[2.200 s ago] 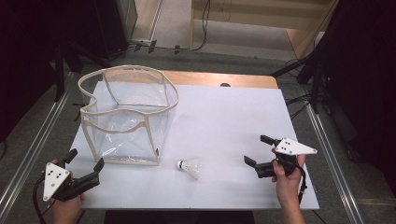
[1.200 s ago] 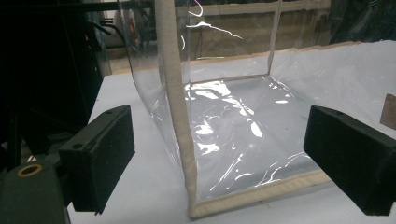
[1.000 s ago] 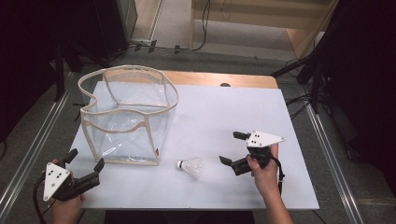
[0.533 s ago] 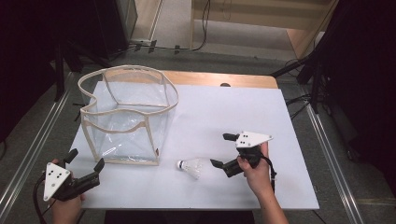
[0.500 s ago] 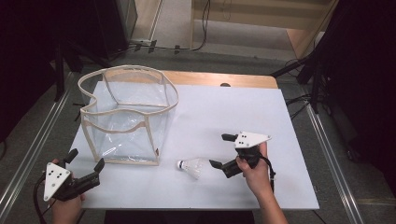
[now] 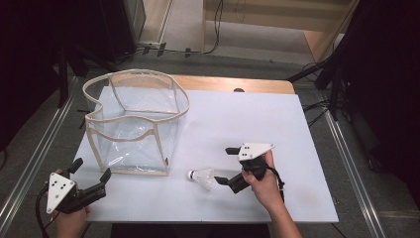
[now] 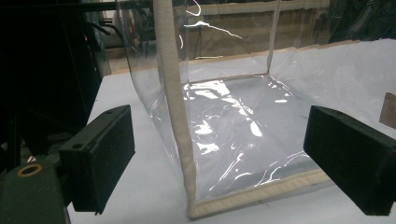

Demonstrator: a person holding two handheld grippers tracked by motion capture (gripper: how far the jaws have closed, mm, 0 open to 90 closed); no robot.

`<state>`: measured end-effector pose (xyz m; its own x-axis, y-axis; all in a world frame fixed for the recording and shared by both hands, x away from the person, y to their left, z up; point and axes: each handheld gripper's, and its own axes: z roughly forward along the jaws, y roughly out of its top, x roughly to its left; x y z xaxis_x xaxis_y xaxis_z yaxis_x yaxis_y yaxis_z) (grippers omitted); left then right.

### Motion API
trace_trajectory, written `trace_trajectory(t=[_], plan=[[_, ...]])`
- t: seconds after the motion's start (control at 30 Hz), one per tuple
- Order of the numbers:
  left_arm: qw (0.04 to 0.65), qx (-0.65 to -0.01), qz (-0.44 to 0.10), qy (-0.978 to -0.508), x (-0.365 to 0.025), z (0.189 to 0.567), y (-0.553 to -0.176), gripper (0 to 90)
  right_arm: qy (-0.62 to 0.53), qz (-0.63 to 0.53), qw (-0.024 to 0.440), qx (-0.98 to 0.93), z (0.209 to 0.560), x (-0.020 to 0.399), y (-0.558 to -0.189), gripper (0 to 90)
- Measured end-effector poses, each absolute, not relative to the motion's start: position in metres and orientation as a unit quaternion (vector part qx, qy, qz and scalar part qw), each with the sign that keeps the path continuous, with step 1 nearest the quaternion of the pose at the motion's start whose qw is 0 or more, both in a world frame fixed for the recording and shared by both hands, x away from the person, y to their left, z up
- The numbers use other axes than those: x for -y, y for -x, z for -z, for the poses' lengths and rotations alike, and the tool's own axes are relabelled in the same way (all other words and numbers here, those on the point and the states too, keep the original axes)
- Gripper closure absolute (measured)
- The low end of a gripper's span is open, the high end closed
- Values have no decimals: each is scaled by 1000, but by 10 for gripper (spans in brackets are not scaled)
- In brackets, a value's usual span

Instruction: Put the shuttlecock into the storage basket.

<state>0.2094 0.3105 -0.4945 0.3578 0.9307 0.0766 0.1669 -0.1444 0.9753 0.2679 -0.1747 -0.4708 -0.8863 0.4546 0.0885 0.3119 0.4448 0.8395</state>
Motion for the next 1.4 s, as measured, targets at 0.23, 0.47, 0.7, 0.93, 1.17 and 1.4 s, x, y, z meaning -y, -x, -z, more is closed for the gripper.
trace_trajectory(t=[0.23, 0.47, 0.7, 0.93, 1.17, 1.4], plan=[[503, -421, -380, -652, -311, 494, -209, 92, -211, -456, 49, -863, 479, 162, -272, 0], [503, -422, -379, -652, -311, 494, -210, 93, -213, -439, 35, -872, 487, 155, -277, 108], [503, -422, -379, -652, -311, 494, -210, 93, -216, -415, 25, -883, 494, 149, -280, 147], [503, -422, -379, -653, -311, 494, -209, 93, -211, -409, 12, -888, 499, 146, -283, 250], [503, -422, -379, -652, -311, 494, -209, 93, -201, -415, -4, -887, 497, 149, -282, 278], [503, -421, -379, -653, -311, 494, -210, 93, -213, -421, 1, -882, 495, 159, -283, 285]])
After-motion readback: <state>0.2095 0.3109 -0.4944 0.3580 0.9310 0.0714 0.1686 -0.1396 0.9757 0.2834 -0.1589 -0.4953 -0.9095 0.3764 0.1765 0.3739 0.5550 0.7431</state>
